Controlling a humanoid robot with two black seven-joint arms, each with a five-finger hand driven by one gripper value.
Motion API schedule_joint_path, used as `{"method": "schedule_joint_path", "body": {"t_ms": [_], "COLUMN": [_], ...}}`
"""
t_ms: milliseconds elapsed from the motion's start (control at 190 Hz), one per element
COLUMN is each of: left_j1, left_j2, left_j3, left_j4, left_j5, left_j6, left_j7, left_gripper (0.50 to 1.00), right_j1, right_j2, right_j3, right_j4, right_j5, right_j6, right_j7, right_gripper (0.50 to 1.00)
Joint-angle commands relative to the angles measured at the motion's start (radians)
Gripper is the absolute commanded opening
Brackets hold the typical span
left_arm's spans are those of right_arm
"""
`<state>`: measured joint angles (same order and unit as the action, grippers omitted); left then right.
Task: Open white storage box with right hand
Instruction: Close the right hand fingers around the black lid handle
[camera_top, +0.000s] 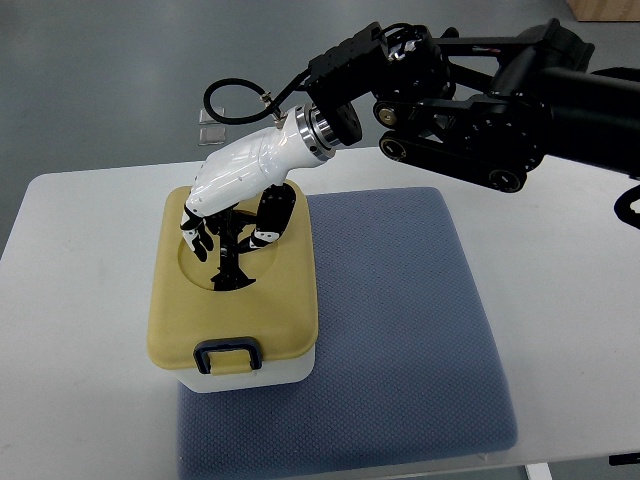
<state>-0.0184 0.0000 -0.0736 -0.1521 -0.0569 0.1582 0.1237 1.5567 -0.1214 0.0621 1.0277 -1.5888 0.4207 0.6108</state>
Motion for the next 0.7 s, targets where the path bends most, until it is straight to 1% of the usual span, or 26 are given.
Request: {"method": "schedule_joint_path", "body": {"t_ms": [0,142,189,242,300,342,379,400,694], "left_j1": [0.0,0.0,0.0,0.0,0.0,0.0,0.0,0.0,0.0], "left_j2": [0.0,0.0,0.0,0.0,0.0,0.0,0.0,0.0,0.0], "left_j3": [0.0,0.0,0.0,0.0,0.0,0.0,0.0,0.0,0.0], "left_j4": [0.0,0.0,0.0,0.0,0.0,0.0,0.0,0.0,0.0], "left_j5": [0.0,0.0,0.0,0.0,0.0,0.0,0.0,0.0,0.0], "left_j6": [0.0,0.0,0.0,0.0,0.0,0.0,0.0,0.0,0.0], "left_j7": [-0.001,-0.001,-0.001,0.001,-0.001,0.001,0.001,-0.001,-0.001], "left_gripper": [1.0,1.0,1.0,1.0,1.0,1.0,1.0,1.0,1.0], "right_j1": [0.0,0.002,0.002,0.002,0.0,0.0,0.0,0.0,0.002], "right_j2": [-0.001,0.003,0.005,0.005,0.005,0.005,0.005,0.005,-0.001], "right_j3": [-0.001,-0.001,-0.002,-0.002,-0.004,-0.002,-0.004,-0.002,0.008], "right_j4": [0.015,0.018,0.018,0.017,0.017,0.017,0.017,0.017,0.017], "right_j5": [0.0,-0.002,-0.003,-0.005,-0.005,-0.005,-0.005,-0.005,0.001], "right_j6": [0.003,0.004,0.004,0.004,0.004,0.004,0.001,0.001,-0.003], "right_j7": [0.0,0.0,0.0,0.0,0.0,0.0,0.0,0.0,0.0], "right_gripper": [0.637,0.611,0.58,0.574,0.543,0.537,0.509,0.5,0.5]}}
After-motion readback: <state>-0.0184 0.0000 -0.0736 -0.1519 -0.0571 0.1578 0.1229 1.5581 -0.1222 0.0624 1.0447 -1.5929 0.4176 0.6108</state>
